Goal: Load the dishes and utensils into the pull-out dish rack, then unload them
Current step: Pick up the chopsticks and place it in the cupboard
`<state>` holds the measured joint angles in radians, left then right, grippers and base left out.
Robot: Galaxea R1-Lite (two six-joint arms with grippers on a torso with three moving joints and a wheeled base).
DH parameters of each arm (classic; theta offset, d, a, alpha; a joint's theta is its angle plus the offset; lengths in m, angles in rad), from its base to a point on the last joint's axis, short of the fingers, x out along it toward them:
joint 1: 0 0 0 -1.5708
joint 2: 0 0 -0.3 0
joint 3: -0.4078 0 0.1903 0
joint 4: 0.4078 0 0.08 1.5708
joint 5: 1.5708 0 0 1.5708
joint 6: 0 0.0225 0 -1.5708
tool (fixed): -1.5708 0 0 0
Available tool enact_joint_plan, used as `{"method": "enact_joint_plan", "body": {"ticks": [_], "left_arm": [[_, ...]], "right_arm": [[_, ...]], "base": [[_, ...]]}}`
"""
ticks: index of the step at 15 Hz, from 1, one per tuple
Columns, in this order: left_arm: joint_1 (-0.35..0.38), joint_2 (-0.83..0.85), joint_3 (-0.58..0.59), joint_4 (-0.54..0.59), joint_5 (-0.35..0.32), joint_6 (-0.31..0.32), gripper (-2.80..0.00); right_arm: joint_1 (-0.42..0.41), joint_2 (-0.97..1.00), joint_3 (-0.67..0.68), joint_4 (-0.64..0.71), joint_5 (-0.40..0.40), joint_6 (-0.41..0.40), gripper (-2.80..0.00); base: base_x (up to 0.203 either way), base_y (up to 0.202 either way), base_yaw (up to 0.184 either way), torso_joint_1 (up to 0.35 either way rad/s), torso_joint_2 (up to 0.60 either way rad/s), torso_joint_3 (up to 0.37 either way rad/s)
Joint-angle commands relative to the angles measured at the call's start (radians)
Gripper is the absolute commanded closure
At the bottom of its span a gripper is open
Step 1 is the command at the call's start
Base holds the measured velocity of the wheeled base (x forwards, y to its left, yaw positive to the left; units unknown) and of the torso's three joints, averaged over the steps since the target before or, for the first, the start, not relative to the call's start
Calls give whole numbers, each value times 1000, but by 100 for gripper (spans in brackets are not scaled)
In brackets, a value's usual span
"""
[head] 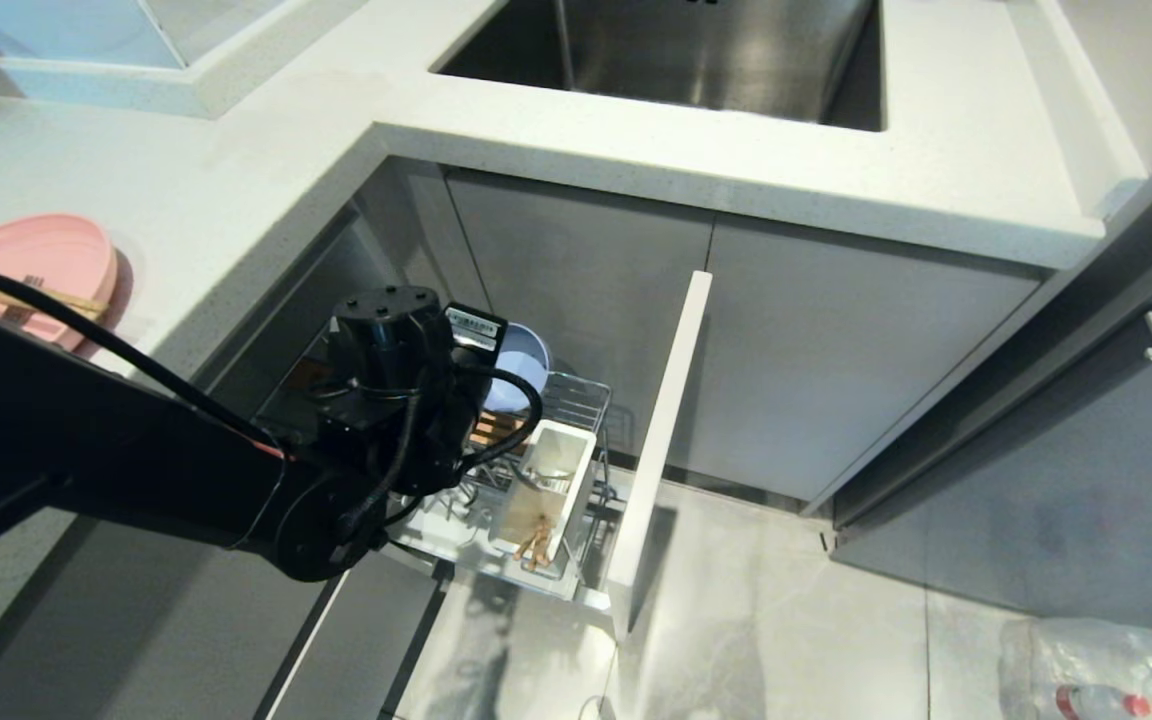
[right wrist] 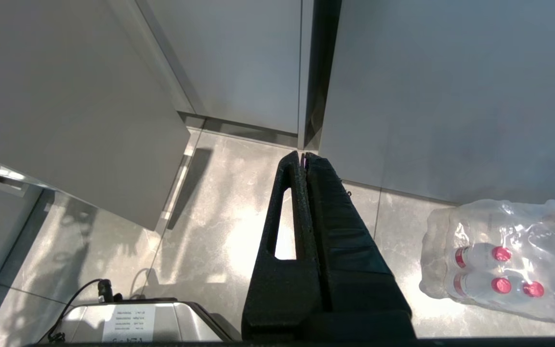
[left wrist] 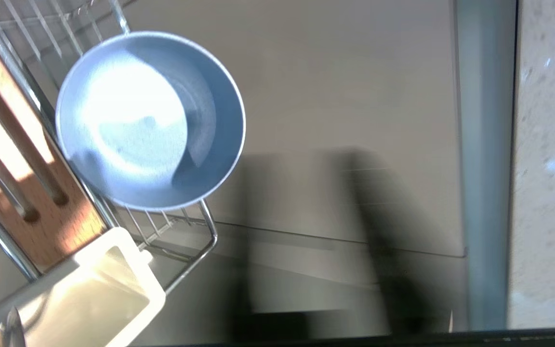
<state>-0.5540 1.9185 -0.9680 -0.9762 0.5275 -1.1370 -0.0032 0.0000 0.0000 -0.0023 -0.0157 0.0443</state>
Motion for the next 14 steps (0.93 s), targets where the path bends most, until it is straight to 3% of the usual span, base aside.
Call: {"method": "enact_joint_plan", "body": {"ticks": [1, 4, 8, 9, 11, 14], "left_arm": [[2, -6, 3, -5, 3, -11, 0], [4, -27, 2, -4, 2, 4, 0], [1, -148, -10, 68, 1, 122, 0], [-3, -188, -18, 81, 0, 197, 0], [-16, -250, -27, 90, 0, 408, 0], [-30, -313, -68, 95, 7, 780, 0]], "right_arm": [[0, 0, 0, -1, 0, 0, 0], [0, 0, 0, 0, 0, 0, 0], [0, 0, 0, -1, 0, 0, 0], [0, 0, 0, -1, 0, 0, 0], [0, 0, 0, -1, 0, 0, 0], [0, 0, 0, 0, 0, 0, 0]], "base": [[0, 0, 0, 0, 0, 0], [0, 0, 0, 0, 0, 0], [0, 0, 0, 0, 0, 0], [0, 0, 0, 0, 0, 0], [0, 0, 0, 0, 0, 0], [0, 0, 0, 0, 0, 0]]}}
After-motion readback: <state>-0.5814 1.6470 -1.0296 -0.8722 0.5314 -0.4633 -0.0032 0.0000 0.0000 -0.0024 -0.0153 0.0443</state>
